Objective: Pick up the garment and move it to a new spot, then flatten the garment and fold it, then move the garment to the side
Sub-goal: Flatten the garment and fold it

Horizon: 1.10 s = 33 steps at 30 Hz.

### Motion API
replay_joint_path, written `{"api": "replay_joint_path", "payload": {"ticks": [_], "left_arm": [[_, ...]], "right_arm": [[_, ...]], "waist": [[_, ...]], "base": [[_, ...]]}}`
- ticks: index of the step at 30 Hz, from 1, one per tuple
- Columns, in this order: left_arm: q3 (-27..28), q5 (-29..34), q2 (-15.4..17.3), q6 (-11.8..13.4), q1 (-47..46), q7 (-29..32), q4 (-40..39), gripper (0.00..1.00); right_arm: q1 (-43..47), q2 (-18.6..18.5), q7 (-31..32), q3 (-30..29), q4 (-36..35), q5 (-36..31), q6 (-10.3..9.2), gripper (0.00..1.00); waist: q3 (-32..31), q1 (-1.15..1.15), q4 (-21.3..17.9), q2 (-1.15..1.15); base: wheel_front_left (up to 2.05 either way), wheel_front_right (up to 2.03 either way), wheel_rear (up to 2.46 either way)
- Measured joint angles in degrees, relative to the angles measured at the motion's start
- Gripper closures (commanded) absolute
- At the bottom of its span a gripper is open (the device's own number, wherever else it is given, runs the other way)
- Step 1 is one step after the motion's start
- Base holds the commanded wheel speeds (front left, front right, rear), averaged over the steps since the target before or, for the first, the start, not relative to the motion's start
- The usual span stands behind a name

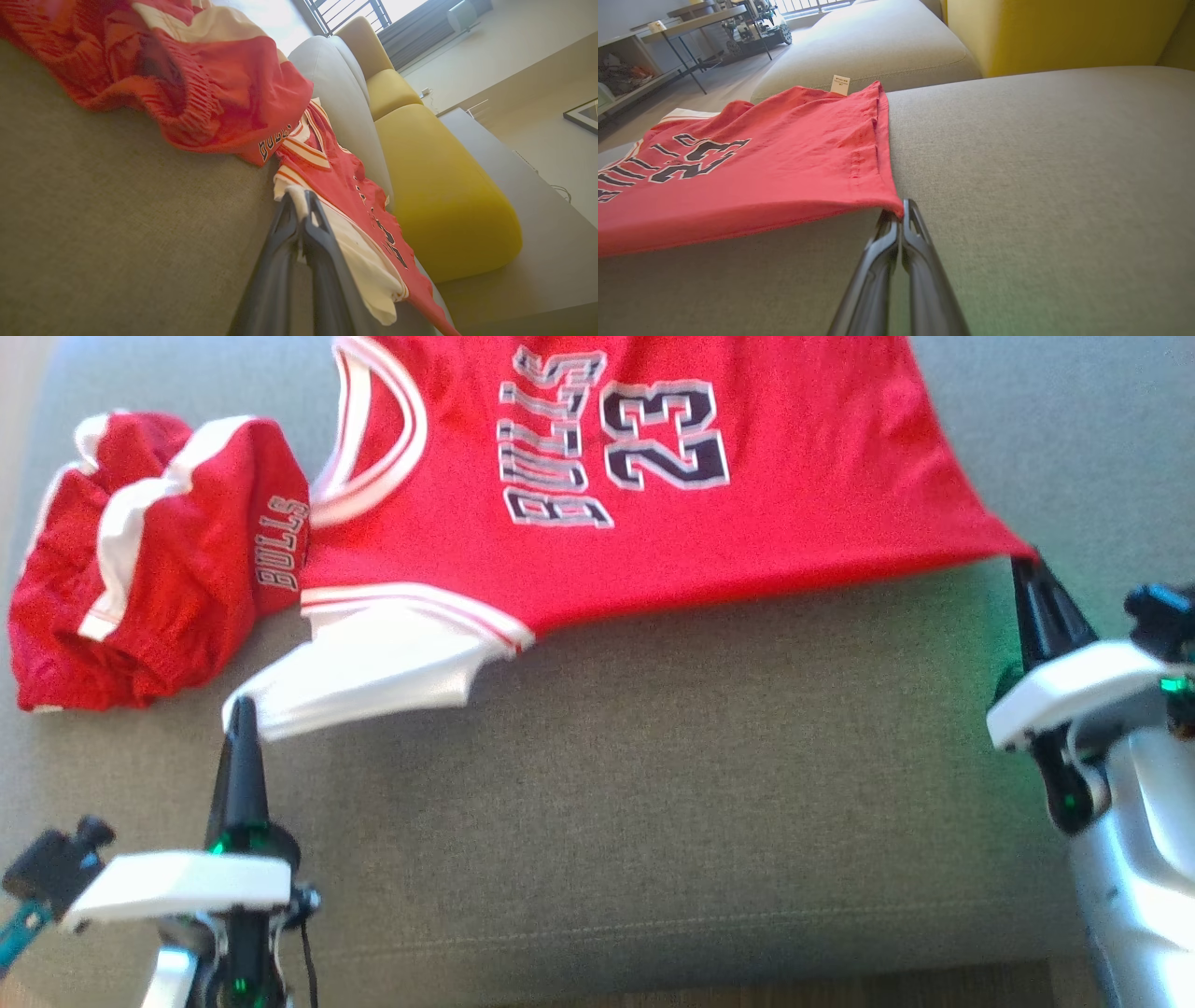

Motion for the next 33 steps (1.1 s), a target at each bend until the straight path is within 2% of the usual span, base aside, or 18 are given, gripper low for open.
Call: {"api": "replay_joint_path", "payload": {"ticks": [3, 7, 13, 17, 21, 23, 24, 30, 33], "left_arm": [[0.8, 0.8, -0.8, 0.9, 3.7, 0.0, -3.0, 1.0], [1.8, 1.0, -1.5, 3.5, 7.8, 0.0, -6.8, 1.0], [2.4, 1.0, -1.5, 9.3, 15.5, 1.7, -14.0, 1.0], [2.2, 0.2, -1.4, 12.8, 17.9, 4.7, -18.3, 1.0], [2.0, -0.1, -0.9, 14.6, 15.4, 7.2, -18.5, 1.0], [1.4, -0.1, -0.7, 14.7, 11.9, 8.0, -16.8, 1.0], [0.5, -0.1, -0.9, 14.7, 6.8, 8.4, -13.9, 1.0], [-1.3, -0.1, -2.0, 11.5, -6.9, 9.6, -2.5, 1.0], [-1.4, -0.1, -2.5, 10.0, -10.4, 9.3, 1.7, 1.0]], "right_arm": [[5.7, 1.2, 2.4, -3.1, -6.5, -0.5, 0.0, 1.0], [15.2, 2.9, 7.3, -6.7, -16.2, -2.0, 0.0, 1.0], [29.7, 6.0, 16.4, -10.6, -32.2, -3.0, 0.01, 1.0], [33.1, 7.4, 21.0, -12.1, -39.5, -3.4, 0.0, 1.0], [31.4, 7.9, 23.3, -10.9, -39.3, -4.3, 0.0, 1.0], [28.9, 7.9, 23.7, -10.7, -36.8, -5.2, 0.0, 1.0], [25.4, 7.8, 23.8, -10.4, -33.8, -5.8, -0.01, 1.0], [14.2, 7.1, 22.6, -9.0, -23.9, -7.3, -0.01, 1.0], [10.9, 6.9, 22.1, -8.5, -20.7, -7.5, -0.01, 1.0]], "waist": [[-2.2, 0.0, 0.0, 0.0], [-5.0, 0.0, 0.3, 0.0], [-7.7, 0.0, 0.1, 0.0], [-7.8, 0.0, -0.5, 0.0], [-7.3, 0.0, -0.6, 0.0], [-6.9, 0.0, -0.3, 0.0], [-6.3, 0.0, 0.1, 0.0], [-3.6, 0.0, 0.9, 0.0], [-2.5, 0.0, 1.2, 0.0]], "base": [[0.0, 0.0, 0.0], [0.0, 0.0, 0.0], [0.0, 0.0, 0.0], [0.0, 0.0, 0.0], [0.0, 0.0, 0.0], [0.0, 0.0, 0.0], [0.0, 0.0, 0.0], [0.0, 0.0, 0.0], [0.0, 0.0, 0.0]]}}
